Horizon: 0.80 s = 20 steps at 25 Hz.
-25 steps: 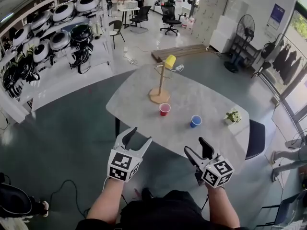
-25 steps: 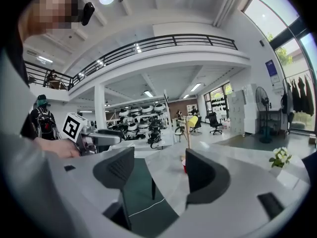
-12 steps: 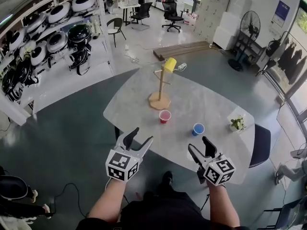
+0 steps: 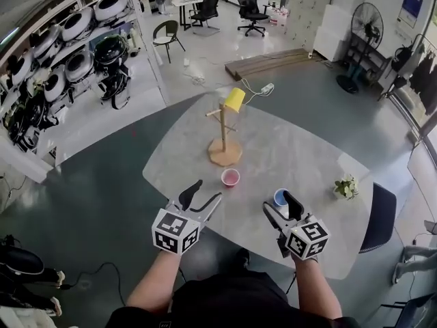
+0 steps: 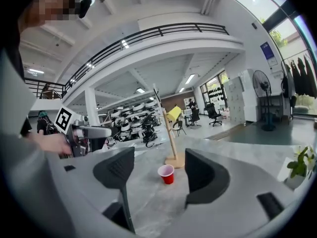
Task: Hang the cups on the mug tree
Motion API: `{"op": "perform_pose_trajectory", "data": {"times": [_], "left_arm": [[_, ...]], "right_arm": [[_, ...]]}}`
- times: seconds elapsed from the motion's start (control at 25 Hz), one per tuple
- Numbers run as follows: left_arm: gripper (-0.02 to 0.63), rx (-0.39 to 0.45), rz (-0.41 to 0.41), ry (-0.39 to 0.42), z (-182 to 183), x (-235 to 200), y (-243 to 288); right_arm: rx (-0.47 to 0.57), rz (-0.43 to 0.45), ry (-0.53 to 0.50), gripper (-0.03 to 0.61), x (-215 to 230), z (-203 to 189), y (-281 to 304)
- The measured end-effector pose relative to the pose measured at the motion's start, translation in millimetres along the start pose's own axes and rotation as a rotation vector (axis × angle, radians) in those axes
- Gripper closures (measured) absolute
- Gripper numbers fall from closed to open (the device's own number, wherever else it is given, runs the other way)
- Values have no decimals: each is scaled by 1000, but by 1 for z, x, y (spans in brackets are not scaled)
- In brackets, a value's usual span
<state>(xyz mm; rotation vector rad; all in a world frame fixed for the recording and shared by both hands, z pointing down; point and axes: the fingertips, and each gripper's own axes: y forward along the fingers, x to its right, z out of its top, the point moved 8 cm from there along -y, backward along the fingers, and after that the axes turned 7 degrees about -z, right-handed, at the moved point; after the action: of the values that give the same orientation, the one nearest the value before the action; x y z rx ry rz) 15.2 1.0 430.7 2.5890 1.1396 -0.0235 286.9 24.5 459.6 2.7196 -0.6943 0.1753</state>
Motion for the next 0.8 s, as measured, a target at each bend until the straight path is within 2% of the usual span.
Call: {"op": "perform_pose_trajectory", "data": {"times": [0.16, 0.44, 0.8], "left_arm": [[351, -24, 14, 6, 7, -5, 23], [351, -54, 3, -4, 7, -9, 52], [351, -113, -75, -59, -23, -30, 88]], "right_arm": [[-10, 1, 26, 265, 26, -4, 7], [-70, -15, 4, 265, 54, -10, 13], [-141, -147, 0, 265, 82, -49, 25]]}}
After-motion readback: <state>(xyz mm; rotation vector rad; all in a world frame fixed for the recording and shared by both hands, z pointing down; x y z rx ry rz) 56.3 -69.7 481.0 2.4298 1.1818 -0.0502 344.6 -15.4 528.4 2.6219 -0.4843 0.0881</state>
